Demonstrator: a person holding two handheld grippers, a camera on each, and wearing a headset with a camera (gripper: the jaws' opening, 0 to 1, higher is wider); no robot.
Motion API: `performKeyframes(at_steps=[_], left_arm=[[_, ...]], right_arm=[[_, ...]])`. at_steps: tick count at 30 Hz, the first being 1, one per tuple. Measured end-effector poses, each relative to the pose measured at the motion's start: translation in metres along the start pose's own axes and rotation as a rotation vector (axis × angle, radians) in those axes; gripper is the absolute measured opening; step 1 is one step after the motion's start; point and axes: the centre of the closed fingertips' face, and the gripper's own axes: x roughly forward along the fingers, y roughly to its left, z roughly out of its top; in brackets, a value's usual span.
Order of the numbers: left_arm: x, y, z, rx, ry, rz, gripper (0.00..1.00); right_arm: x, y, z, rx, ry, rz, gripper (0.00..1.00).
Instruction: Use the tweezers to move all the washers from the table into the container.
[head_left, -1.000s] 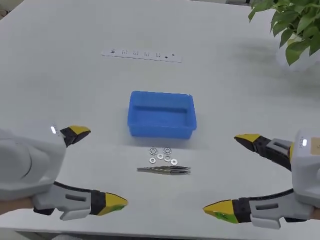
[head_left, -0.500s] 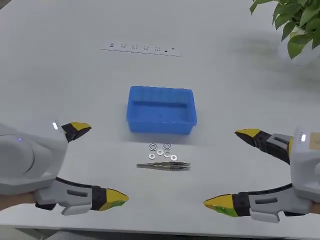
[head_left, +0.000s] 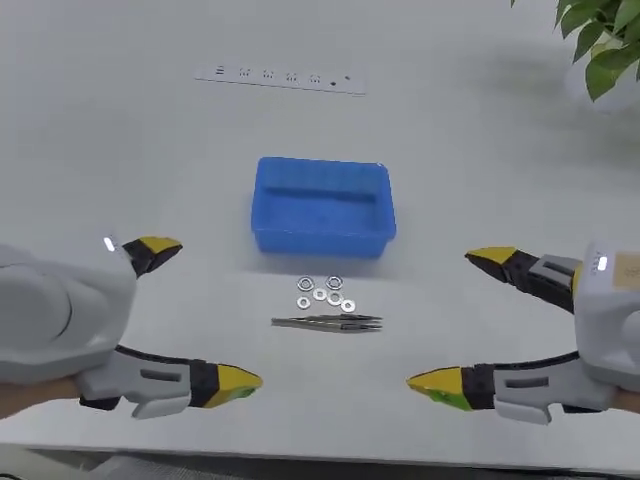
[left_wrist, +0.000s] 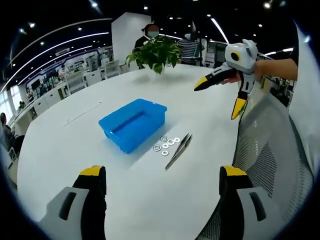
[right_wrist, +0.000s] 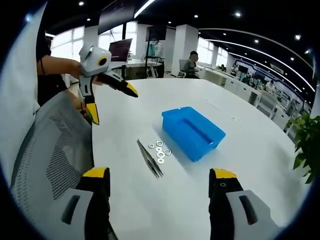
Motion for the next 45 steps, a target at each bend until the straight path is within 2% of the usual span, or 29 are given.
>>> performKeyframes(at_steps=[4,5,6,7,12,14,15,17,20,24,27,30,35,36,38,40,43,45], left_arm=[[0.014,0.005,0.0,-0.004,-0.015,0.0,0.97],[0.019,0.004,0.001,-0.029,-0.032,-0.016,0.95],[0.025,-0.002,0.001,-0.062,-0.039,-0.052,0.94],[0.03,-0.005,0.0,-0.065,-0.035,-0.085,0.92],[0.056,-0.011,-0.007,0.023,0.016,-0.122,0.86],[0.064,-0.013,-0.006,0.019,0.006,-0.145,0.79],[0.069,-0.015,-0.006,-0.004,-0.002,-0.162,0.76],[0.074,-0.014,-0.009,-0.009,0.0,-0.169,0.71],[0.084,-0.013,-0.017,0.006,0.03,-0.176,0.68],[0.09,-0.015,-0.031,0.052,0.09,-0.205,0.64],[0.091,-0.018,-0.029,0.048,0.082,-0.225,0.58],[0.093,-0.017,-0.028,0.05,0.082,-0.23,0.57],[0.094,-0.015,-0.027,0.114,0.102,-0.236,0.51],[0.093,-0.016,-0.028,0.138,0.115,-0.245,0.49],[0.092,-0.018,-0.029,0.148,0.131,-0.261,0.44],[0.093,-0.022,-0.025,0.173,0.116,-0.284,0.37],[0.094,-0.025,-0.026,0.188,0.135,-0.288,0.34],[0.095,-0.026,-0.027,0.226,0.14,-0.3,0.33]], right_arm=[[0.013,-0.002,-0.001,-0.008,0.005,0.008,0.76],[0.017,-0.002,-0.002,-0.01,0.006,0.01,0.74],[0.02,-0.003,-0.002,-0.015,0.005,0.009,0.7],[0.024,-0.003,-0.002,-0.018,0.003,0.012,0.69],[0.044,-0.002,-0.006,-0.04,0.027,0.046,0.63],[0.051,-0.002,-0.01,-0.048,0.048,0.063,0.61],[0.056,-0.003,-0.015,-0.052,0.077,0.068,0.59],[0.062,-0.003,-0.02,-0.07,0.102,0.087,0.54],[0.072,-0.002,-0.022,-0.056,0.116,0.108,0.52],[0.085,0.002,-0.03,-0.068,0.153,0.134,0.44],[0.091,0.005,-0.036,-0.061,0.189,0.154,0.37],[0.094,0.007,-0.036,-0.056,0.2,0.162,0.33],[0.097,0.013,-0.039,-0.079,0.227,0.19,0.26],[0.097,0.014,-0.039,-0.089,0.229,0.195,0.25],[0.098,0.016,-0.04,-0.106,0.239,0.207,0.21],[0.099,0.018,-0.04,-0.136,0.241,0.215,0.17],[0.099,0.02,-0.04,-0.142,0.243,0.234,0.15],[0.099,0.022,-0.04,-0.153,0.249,0.246,0.14]])
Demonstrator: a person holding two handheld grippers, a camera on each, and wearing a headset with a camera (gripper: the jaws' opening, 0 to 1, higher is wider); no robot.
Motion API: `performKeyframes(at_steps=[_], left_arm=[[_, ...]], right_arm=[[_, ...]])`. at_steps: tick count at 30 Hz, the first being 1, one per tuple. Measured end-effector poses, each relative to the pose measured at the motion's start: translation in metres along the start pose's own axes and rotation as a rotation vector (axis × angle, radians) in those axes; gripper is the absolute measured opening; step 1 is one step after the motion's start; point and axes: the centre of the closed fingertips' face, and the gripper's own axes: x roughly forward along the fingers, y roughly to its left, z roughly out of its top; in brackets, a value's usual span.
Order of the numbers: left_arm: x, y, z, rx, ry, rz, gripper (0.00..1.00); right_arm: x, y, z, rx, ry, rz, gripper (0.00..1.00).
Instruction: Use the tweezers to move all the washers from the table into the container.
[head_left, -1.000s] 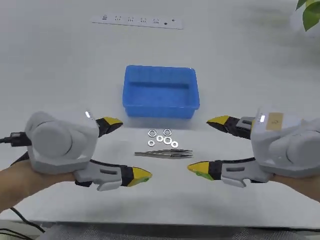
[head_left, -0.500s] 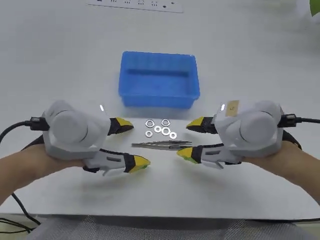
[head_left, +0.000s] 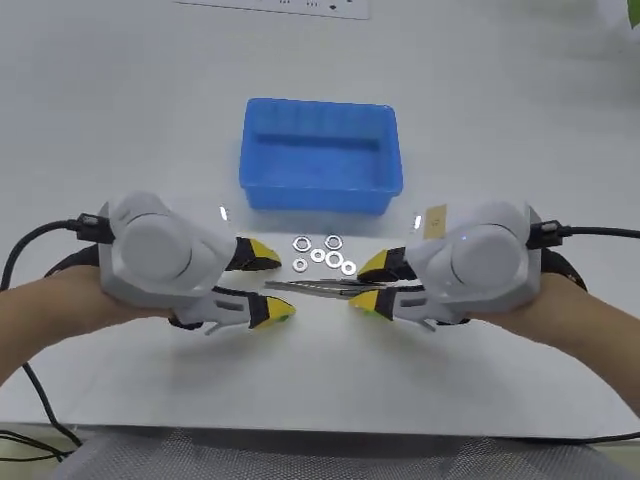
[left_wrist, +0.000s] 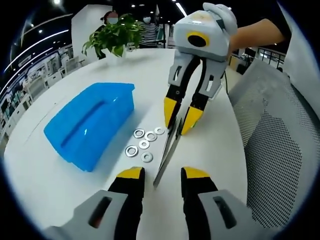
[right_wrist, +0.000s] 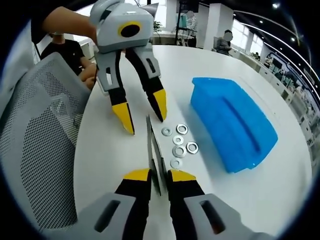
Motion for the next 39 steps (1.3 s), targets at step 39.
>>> performKeyframes(at_steps=[39], left_arm=[[-0.007,-0.025,0.008,0.311,0.109,-0.056,0.05]], right_arm=[[0.007,0.019,0.009,-0.198,-0.043,0.06,0.07]])
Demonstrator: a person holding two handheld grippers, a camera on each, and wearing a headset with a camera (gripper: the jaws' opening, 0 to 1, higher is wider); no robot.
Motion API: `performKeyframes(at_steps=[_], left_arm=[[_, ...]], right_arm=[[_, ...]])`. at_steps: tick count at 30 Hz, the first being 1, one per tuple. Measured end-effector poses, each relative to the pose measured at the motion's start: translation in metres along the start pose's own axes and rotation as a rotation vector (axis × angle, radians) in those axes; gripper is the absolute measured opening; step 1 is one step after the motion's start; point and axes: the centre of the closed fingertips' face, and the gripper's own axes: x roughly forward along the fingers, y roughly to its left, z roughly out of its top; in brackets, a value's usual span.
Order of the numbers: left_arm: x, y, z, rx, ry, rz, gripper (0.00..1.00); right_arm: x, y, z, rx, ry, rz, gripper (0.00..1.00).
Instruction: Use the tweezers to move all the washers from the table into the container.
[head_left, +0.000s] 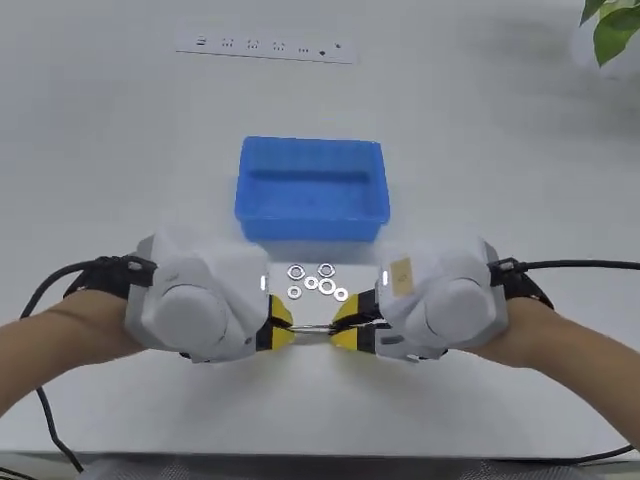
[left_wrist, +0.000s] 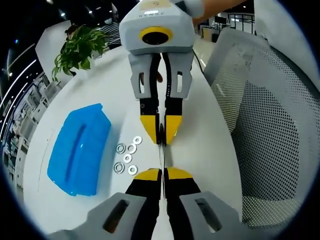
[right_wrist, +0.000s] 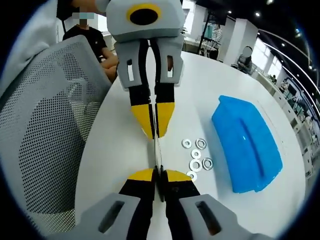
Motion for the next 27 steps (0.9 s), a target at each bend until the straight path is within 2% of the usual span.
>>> performKeyframes(at_steps=[3,5,12,22,23,27], left_arm=[[-0.006,0.001,0.008,0.014,-0.008,0.005,0.05],[-0.009,0.003,0.013,0.053,-0.01,0.012,0.05],[-0.02,0.0,0.034,0.079,-0.041,0.018,0.05],[-0.021,0.0,0.067,0.082,-0.15,0.022,0.05],[-0.021,0.001,0.075,0.078,-0.18,0.022,0.05],[-0.02,0.003,0.09,0.047,-0.239,0.014,0.05]], right_arm=[[-0.003,0.0,0.002,-0.033,-0.014,-0.021,0.07],[-0.004,0.0,0.003,-0.05,-0.018,-0.032,0.07],[-0.011,0.001,0.005,-0.096,-0.025,-0.067,0.08],[-0.025,-0.001,0.003,-0.039,-0.091,-0.114,0.07],[-0.026,-0.002,0.004,-0.043,-0.103,-0.125,0.07],[-0.027,-0.003,0.01,0.016,-0.161,-0.126,0.07]])
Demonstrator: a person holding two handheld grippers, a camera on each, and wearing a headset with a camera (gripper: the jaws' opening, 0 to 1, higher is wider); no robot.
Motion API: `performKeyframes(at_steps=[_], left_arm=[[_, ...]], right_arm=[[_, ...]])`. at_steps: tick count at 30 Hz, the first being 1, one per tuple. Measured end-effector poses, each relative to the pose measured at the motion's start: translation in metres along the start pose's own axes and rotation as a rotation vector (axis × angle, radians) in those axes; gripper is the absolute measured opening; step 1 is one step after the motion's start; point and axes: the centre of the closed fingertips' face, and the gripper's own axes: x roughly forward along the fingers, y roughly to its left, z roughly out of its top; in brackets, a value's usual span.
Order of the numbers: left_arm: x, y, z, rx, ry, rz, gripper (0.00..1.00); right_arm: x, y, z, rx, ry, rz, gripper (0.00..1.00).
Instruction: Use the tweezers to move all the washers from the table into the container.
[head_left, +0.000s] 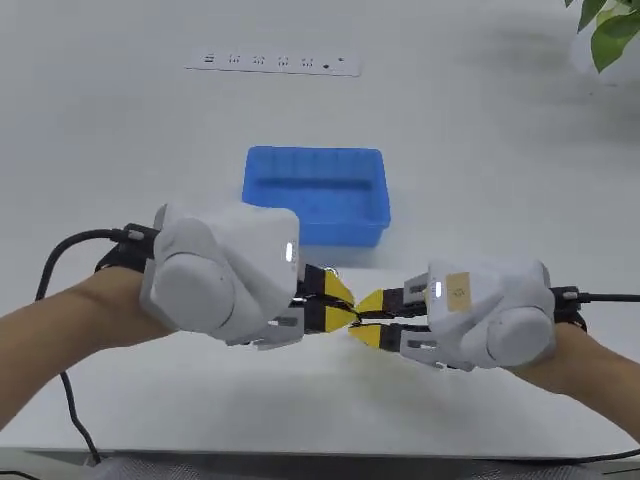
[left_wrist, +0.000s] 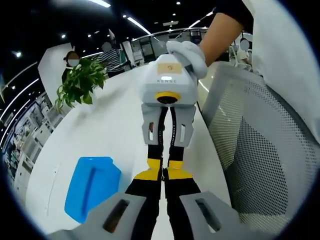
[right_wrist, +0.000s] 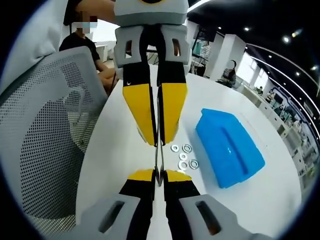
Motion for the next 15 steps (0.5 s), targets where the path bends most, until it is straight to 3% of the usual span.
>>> performKeyframes(at_steps=[3,10,13,15], left_arm=[[0.0014,0.0019,-0.0009,0.013,0.002,0.001,0.05],[0.0002,0.0012,-0.0029,-0.025,-0.023,-0.009,0.05],[-0.001,0.0013,-0.0033,-0.019,-0.054,-0.003,0.05],[-0.0013,0.0016,-0.0029,-0.053,-0.078,0.004,0.05]], right_arm=[[0.0021,-0.0035,-0.0005,0.011,0.006,-0.012,0.07],[0.0053,0.0004,0.0036,0.012,-0.01,0.013,0.07],[0.0055,0.0009,0.0046,0.032,-0.021,0.016,0.07],[0.0055,0.0009,0.0046,0.033,-0.022,0.013,0.07]])
